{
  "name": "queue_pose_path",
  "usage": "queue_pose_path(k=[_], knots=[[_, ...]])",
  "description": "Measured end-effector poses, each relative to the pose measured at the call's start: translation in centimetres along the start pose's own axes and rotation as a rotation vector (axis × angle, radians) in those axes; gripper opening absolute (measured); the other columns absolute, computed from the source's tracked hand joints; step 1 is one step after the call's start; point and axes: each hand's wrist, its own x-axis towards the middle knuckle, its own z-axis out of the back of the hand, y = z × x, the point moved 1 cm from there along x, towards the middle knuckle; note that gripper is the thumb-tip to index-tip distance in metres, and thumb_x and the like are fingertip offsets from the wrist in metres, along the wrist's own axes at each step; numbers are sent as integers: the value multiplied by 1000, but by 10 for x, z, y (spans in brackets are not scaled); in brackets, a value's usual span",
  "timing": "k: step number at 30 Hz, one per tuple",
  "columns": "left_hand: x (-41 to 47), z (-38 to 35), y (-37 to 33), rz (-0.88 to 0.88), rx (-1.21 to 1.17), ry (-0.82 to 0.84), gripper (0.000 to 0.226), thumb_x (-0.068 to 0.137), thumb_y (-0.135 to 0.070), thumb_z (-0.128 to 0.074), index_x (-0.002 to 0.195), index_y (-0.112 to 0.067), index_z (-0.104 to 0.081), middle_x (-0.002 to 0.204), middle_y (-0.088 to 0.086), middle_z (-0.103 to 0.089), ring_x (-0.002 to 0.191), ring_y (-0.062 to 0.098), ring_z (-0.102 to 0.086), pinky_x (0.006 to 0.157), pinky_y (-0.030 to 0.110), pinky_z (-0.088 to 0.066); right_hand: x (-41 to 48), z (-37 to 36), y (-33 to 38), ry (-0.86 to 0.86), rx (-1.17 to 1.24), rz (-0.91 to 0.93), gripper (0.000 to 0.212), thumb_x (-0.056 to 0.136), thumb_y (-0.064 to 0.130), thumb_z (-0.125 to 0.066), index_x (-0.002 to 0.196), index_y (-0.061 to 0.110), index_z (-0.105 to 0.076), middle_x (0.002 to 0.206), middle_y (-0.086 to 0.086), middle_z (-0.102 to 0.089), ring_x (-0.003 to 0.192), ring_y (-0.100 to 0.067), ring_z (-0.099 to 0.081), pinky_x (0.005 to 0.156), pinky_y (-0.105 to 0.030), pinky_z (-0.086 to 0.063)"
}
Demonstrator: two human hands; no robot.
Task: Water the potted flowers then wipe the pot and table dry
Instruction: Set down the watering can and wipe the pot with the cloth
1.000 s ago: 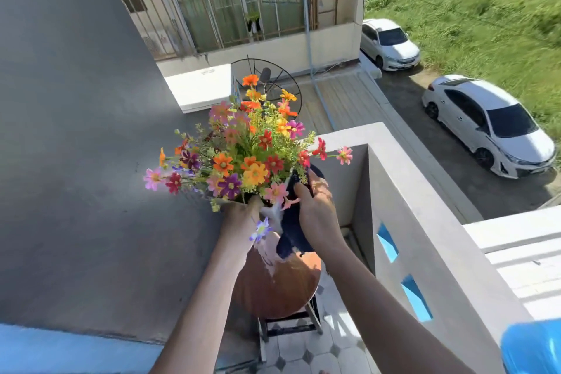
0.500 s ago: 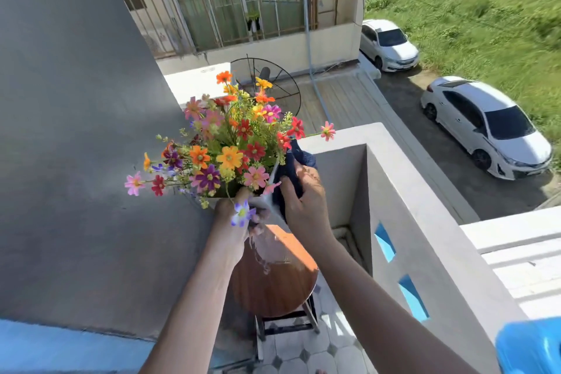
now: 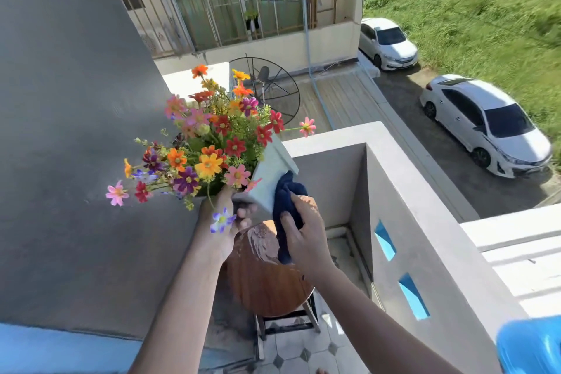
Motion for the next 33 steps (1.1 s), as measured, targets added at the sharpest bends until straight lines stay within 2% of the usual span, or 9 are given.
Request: queue_pose_path(k=[4, 7, 11, 14, 17, 24, 29, 31, 33], knots=[[-4, -6, 3, -52, 122, 17, 34, 98, -24, -40, 77, -3, -57, 56, 7, -50, 32, 7, -38, 37, 18, -27, 3, -7, 27, -39, 112, 124, 38, 96, 20, -49, 131, 9, -56, 121, -5, -57, 113, -13, -52, 99, -24, -39], [-6, -6, 6, -57, 152, 5, 51, 97, -21, -43, 52, -9, -64, 55, 12, -55, 31, 11, -41, 38, 19, -30, 20, -6, 47, -119, 189, 126, 38, 97, 20, -47, 131, 7, -55, 119, -10, -59, 111, -21, -54, 97, -30, -40], [-3, 4, 11, -36, 66, 98, 44, 81, -41, -67, 82, 1, -56, 78, 22, -53, 36, 10, -41, 35, 20, -31, 52, 3, 48, -156, 112, 150, 41, 99, 24, -45, 135, 5, -53, 127, -9, -57, 120, -24, -52, 102, -30, -39], [1, 11, 15, -17, 149, 92, 27, 87, -36, -56, 78, -12, -65, 75, 16, -63, 40, 9, -47, 41, 19, -37, 75, 9, 33, -107, 88, -48, 48, 102, 34, -41, 143, 10, -44, 146, -10, -45, 137, -22, -41, 113, -30, -32], [-7, 6, 6, -39, 112, 122, 29, 95, -21, -41, 77, -10, -60, 66, 14, -56, 39, 8, -41, 39, 19, -29, 82, 15, 20, -215, 90, 79, 45, 98, 27, -41, 137, 8, -48, 138, -10, -42, 132, -23, -42, 115, -36, -30], [-6, -1, -4, -51, 61, 61, 28, 97, -21, -41, 82, -4, -57, 61, 15, -56, 35, 8, -39, 34, 19, -27, 51, 4, -10, 0, 178, -37, 32, 100, 24, -45, 130, 32, -42, 131, -2, -49, 118, -17, -51, 102, -39, -42], [2, -4, -1, -69, 55, 14, 26, 95, -18, -41, 81, -4, -57, 74, 17, -52, 33, 7, -40, 33, 17, -27, 30, 8, 12, 116, 89, 126, 24, 98, 12, -45, 115, 28, -53, 116, -3, -53, 106, -6, -49, 92, -18, -34], [0, -9, -2, -78, 81, 0, 22, 94, -14, -43, 78, -4, -54, 69, 16, -50, 32, 8, -40, 34, 16, -27, 25, 7, 20, 110, 115, 183, 24, 97, 15, -45, 119, 14, -54, 116, -2, -54, 107, -7, -50, 94, -20, -37], [-2, -12, -4, -97, 89, 0, 24, 92, -9, -44, 69, -4, -51, 60, 13, -48, 31, 11, -40, 36, 15, -28, 22, 4, 31, 93, 184, 171, 26, 98, 22, -45, 123, 15, -51, 117, -3, -54, 107, -13, -54, 97, -29, -43]])
